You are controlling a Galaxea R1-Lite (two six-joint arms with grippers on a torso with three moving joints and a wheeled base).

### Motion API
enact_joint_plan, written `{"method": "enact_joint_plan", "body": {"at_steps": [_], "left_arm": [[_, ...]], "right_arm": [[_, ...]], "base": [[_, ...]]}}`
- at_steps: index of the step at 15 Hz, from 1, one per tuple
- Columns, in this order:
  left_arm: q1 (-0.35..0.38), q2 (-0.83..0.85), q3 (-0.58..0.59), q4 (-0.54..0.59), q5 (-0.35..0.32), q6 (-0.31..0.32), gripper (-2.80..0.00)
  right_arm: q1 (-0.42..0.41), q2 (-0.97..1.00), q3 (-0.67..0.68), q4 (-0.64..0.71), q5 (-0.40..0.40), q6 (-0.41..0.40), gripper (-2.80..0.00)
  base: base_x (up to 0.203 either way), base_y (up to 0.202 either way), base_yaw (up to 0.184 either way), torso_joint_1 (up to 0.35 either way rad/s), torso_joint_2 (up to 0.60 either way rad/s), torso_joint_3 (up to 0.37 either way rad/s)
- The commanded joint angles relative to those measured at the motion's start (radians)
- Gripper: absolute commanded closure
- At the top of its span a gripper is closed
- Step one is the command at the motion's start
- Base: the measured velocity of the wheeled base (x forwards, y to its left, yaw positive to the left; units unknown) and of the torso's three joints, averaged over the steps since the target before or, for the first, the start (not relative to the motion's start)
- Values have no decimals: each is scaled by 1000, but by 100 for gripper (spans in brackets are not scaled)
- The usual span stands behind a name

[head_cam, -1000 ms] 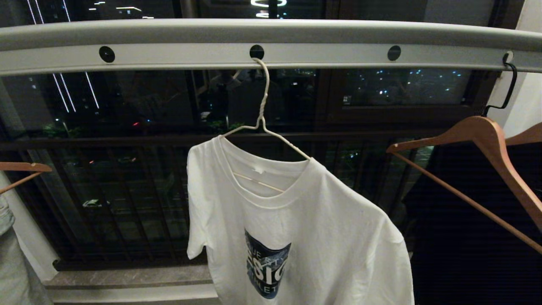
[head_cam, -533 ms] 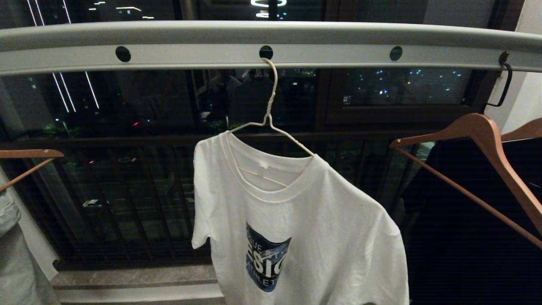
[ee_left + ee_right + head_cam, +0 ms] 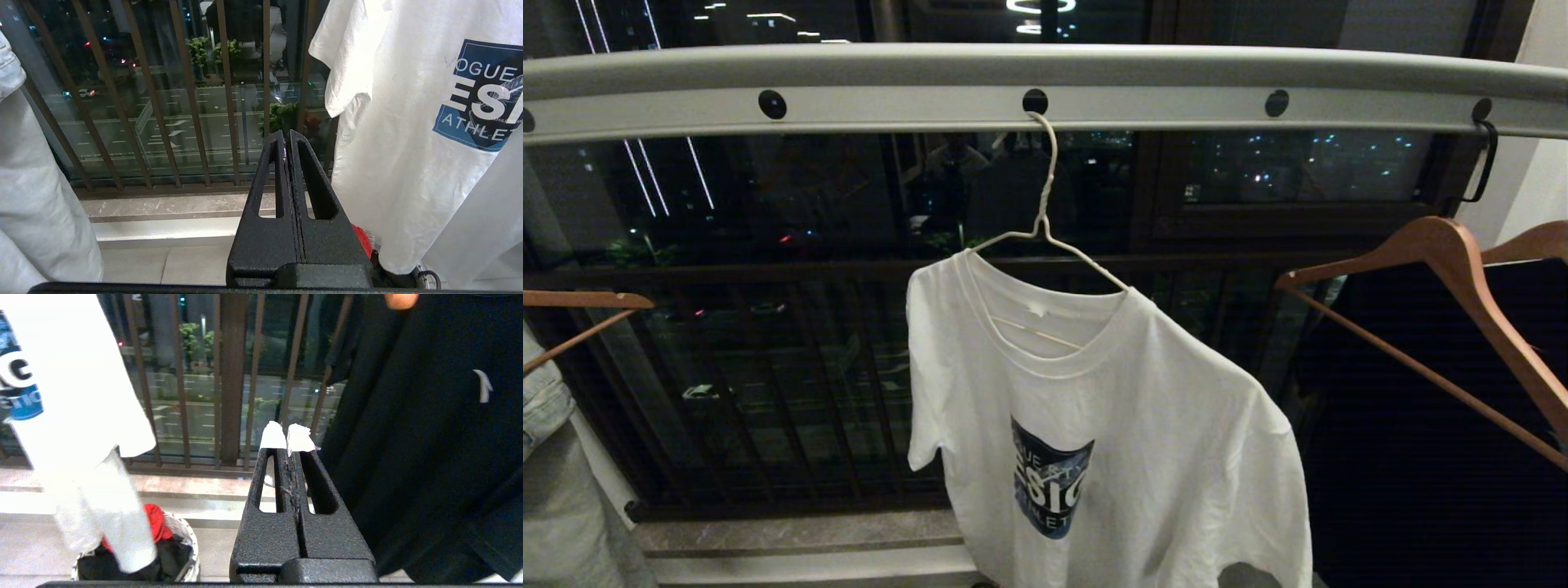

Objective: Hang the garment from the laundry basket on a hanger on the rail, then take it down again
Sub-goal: Take the clothes off the clothes rack

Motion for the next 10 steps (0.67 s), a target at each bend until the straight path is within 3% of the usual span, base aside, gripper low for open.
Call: {"method": "enact_joint_plan", "body": {"at_steps": [1, 10], "left_arm": [[0, 0, 0, 0, 1, 0, 0], [0, 0, 0, 0, 1, 0, 0]], "right_arm": [[0, 1, -2, 2, 5, -1, 0], [0, 101, -186, 120, 48, -6, 0]], "base": [[0, 0, 0, 0, 0, 0], [0, 0, 0, 0, 0, 0]]}}
